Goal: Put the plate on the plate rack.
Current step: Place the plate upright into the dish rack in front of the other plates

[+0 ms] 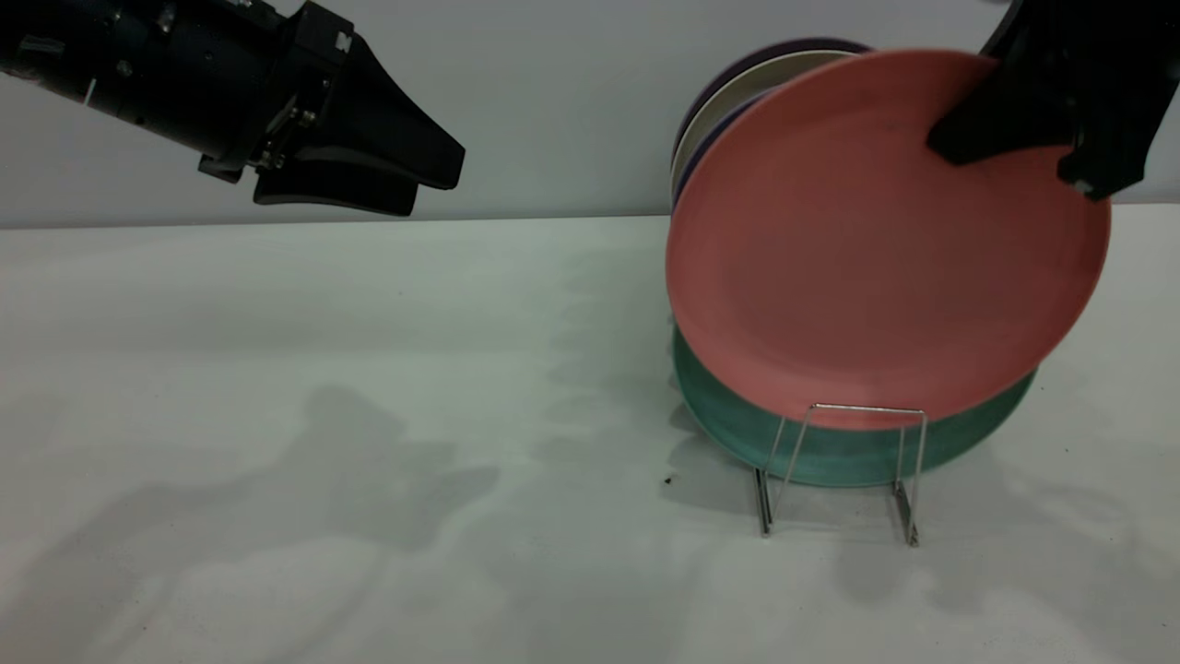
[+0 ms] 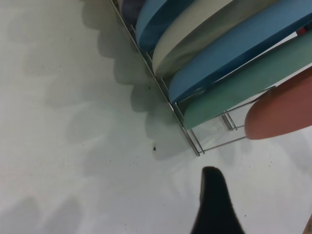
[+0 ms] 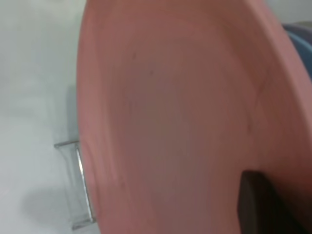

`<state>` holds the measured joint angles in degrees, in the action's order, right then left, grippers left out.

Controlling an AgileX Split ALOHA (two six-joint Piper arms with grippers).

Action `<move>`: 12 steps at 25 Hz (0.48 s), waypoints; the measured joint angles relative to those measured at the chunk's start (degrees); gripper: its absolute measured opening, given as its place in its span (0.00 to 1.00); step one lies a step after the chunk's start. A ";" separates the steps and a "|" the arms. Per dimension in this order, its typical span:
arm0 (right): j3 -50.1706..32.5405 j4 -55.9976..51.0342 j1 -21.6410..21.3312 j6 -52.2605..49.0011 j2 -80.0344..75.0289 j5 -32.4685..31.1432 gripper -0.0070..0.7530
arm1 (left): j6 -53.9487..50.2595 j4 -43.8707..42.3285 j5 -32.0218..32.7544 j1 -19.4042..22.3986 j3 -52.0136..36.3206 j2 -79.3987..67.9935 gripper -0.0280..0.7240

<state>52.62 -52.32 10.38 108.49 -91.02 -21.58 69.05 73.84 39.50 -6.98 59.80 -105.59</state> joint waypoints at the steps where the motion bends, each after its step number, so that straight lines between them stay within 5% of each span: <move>1: 0.00 -0.06 0.00 0.01 -0.42 0.07 0.12 | -0.05 0.00 -0.02 0.00 0.00 0.04 0.73; 12: 0.00 -0.51 0.00 0.69 -3.67 0.62 0.12 | -0.05 0.00 -0.21 0.00 0.00 0.04 0.73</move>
<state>52.62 -52.83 10.38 109.18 -94.69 -20.96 69.00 73.84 39.29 -6.98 59.80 -105.55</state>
